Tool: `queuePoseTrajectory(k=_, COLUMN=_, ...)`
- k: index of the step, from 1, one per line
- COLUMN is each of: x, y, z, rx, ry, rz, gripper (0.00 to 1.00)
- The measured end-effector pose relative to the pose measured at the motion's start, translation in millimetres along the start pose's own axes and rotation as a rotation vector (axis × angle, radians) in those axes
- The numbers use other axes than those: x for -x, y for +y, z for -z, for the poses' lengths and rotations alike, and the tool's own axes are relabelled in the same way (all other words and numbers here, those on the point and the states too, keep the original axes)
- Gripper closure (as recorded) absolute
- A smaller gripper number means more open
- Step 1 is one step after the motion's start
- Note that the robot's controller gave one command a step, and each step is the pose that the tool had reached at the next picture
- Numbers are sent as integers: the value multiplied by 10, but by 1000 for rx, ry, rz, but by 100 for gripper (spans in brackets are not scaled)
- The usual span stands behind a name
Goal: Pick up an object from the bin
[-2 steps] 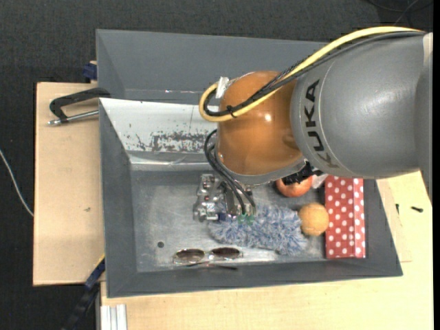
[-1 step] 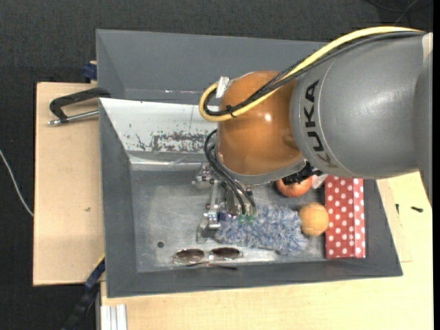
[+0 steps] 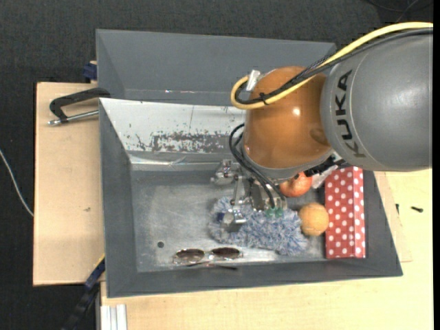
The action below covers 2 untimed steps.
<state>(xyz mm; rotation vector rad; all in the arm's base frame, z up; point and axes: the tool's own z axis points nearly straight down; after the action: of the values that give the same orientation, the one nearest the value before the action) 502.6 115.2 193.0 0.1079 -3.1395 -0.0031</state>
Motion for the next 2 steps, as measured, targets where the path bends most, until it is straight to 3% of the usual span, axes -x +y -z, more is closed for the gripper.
queuePoseTrajectory(k=1, x=66, y=-639, z=16, rx=-1, ry=-4, rz=79, gripper=0)
queuePoseTrajectory(k=2, x=619, y=-467, z=-1128, rx=-4, ry=-16, rz=154, gripper=100)
